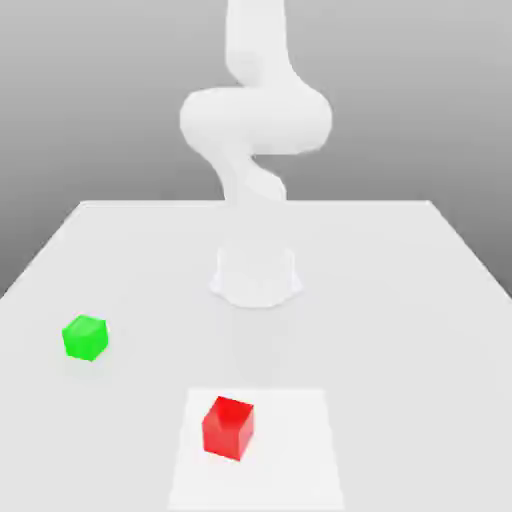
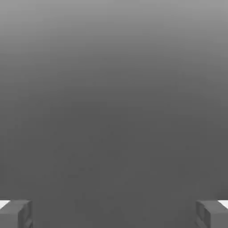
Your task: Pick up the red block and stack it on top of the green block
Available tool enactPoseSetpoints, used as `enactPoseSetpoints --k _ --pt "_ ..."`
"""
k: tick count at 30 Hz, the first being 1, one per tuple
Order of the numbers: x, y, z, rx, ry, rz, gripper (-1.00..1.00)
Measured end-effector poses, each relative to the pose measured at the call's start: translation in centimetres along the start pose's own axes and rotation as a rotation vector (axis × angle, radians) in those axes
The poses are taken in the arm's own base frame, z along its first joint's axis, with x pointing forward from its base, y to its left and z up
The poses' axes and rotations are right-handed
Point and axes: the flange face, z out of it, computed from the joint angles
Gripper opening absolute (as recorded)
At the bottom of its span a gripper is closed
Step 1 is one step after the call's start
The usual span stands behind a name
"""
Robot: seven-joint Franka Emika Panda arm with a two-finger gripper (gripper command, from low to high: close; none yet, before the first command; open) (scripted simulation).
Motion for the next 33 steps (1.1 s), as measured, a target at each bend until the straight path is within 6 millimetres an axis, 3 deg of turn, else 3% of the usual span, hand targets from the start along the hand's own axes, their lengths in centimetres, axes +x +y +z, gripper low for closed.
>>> enactPoseSetpoints --k 4,8,12,16,20,26,27,33 --pt "-1.3 2.2 9.7 -0.119 -0.082 0.056 0.0" --pt "-3.6 5.8 18.1 -0.232 -0.16 0.112 0.0" --pt "-6.9 10.4 25.2 -0.345 -0.237 0.169 0.0" --pt "-11.0 15.8 30.8 -0.458 -0.313 0.227 0.0" --pt "-15.7 21.5 34.9 -0.569 -0.386 0.286 0.0" --pt "-19.2 25.2 39.7 -0.593 -0.404 0.297 0.0" --pt "-19.6 25.6 40.2 -0.594 -0.404 0.297 -1.0" --pt "-19.8 25.8 40.5 -0.593 -0.403 0.297 -1.0"
